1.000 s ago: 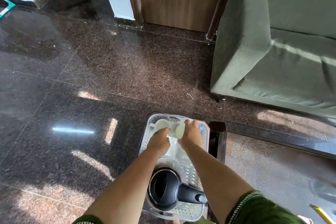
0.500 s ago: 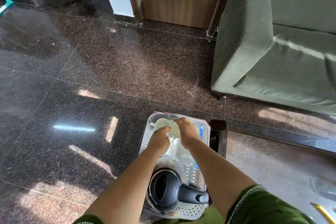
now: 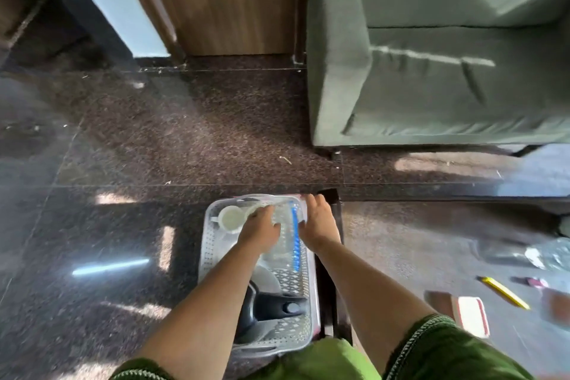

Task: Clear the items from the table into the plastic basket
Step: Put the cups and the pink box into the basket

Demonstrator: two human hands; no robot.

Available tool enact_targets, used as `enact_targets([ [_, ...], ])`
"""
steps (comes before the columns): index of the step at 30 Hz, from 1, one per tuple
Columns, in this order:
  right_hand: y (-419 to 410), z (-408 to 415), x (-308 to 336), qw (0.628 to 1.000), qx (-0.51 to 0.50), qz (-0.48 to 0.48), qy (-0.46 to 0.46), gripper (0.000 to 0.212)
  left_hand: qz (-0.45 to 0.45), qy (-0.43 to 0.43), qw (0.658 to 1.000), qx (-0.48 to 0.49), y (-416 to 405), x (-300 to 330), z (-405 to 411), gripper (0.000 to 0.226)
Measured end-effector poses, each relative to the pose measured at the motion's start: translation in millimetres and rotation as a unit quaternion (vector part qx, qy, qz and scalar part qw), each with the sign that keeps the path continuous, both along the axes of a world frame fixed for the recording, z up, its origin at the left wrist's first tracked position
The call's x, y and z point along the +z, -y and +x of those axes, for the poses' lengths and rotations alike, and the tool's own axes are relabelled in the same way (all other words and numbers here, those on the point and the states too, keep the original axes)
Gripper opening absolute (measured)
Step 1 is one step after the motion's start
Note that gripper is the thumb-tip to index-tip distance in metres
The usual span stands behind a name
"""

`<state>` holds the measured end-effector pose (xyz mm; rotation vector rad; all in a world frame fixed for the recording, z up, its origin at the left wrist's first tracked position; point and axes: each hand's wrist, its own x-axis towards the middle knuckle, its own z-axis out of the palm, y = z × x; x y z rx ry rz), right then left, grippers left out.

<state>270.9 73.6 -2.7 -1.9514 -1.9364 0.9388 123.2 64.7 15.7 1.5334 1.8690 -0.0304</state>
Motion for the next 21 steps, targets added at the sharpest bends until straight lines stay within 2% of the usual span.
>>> enact_targets([
  [4, 24, 70, 3, 0.994, -0.103, 0.012, 0.020, 0.041, 0.016, 0.015, 0.998, -0.064, -3, 11, 77, 0.045],
  [9, 70, 172, -9, 0.983, -0.163, -0.035, 0.073, 0.046, 0.011, 0.061, 0.993, -0.099, 14, 7, 180, 0.046],
  [12, 99, 222, -23, 0.974, -0.181, -0.099, 0.091, 0.050, -0.064, 0.119, 0.990, -0.044, 42, -19, 234, 0.040],
  [14, 117, 246, -37, 0.966, -0.181, -0.158, 0.090, 0.053, -0.120, 0.125, 0.985, -0.002, 71, -42, 260, 0.038],
  [18, 150, 272, -65, 0.945, -0.169, -0.276, 0.053, 0.054, -0.193, 0.087, 0.977, 0.014, 126, -79, 294, 0.035],
  [21, 158, 280, -80, 0.933, -0.156, -0.323, 0.017, 0.054, -0.224, 0.053, 0.973, 0.016, 141, -100, 307, 0.038],
])
